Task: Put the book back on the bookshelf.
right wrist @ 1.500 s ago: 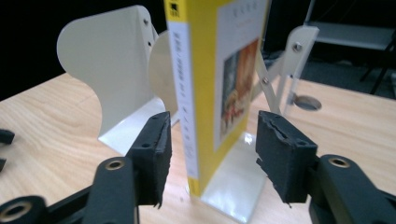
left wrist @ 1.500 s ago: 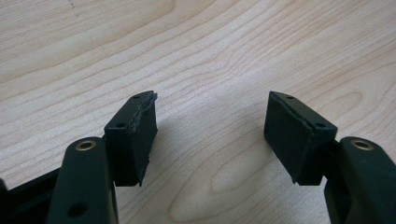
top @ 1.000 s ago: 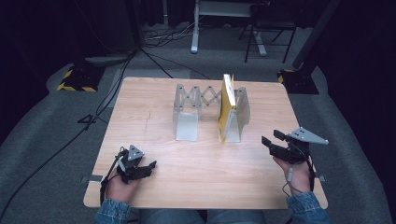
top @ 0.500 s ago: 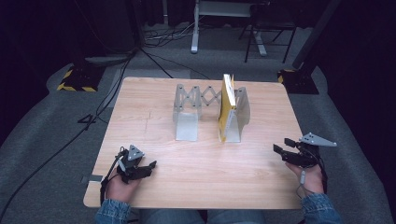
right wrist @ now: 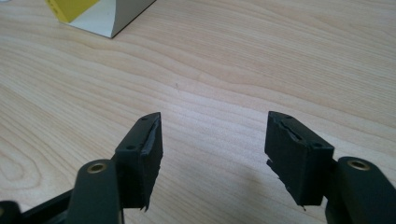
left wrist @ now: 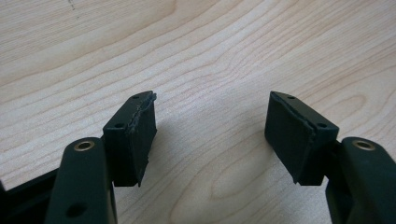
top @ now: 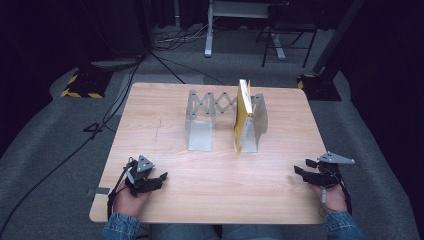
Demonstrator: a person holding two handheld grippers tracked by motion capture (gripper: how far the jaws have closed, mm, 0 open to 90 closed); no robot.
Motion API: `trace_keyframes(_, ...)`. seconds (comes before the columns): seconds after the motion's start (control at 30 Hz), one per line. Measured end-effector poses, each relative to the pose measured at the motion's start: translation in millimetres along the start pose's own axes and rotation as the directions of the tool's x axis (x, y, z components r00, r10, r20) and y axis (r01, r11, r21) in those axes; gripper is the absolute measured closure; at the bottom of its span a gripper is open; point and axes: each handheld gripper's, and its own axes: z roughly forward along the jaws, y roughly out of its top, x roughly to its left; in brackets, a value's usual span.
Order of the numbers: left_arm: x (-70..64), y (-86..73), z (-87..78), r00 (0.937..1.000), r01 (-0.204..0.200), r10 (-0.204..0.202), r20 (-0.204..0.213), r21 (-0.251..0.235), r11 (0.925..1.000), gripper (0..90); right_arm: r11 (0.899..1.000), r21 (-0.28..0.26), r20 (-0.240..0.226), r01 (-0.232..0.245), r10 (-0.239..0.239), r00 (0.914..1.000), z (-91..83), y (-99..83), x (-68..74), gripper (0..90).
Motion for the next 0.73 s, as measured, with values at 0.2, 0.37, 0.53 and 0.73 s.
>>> trace_keyframes(0.2, 0.2, 0.3, 0.0, 1.0000, -0.002, 0.002, -0.002, 0.002, 1.0000, 34.4, 1.000, -0.006, 0.026, 0.024, -0.024, 0.9994, 4.4, -8.1, 3.4, 37.4)
trace_keyframes(0.37, 0.2, 1.0, 0.8, 1.0000, -0.001, 0.001, 0.001, 0.001, 1.0000, 34.4, 1.000, 0.002, 0.047, 0.028, -0.028, 0.9985, 7.4, -13.6, 7.9, 38.1)
trace_keyframes(0.53, 0.1, 1.3, 1.3, 1.0000, -0.001, 0.001, -0.001, -0.001, 1.0000, 34.3, 0.999, 0.036, 0.035, 0.034, -0.035, 0.9988, 11.5, -11.9, 9.8, 30.6)
trace_keyframes(0.73, -0.3, 2.3, 2.1, 1.0000, -0.001, 0.001, -0.001, 0.002, 1.0000, 34.4, 0.998, 0.057, 0.075, 0.003, -0.007, 0.9972, 15.1, -10.5, 12.1, 15.1)
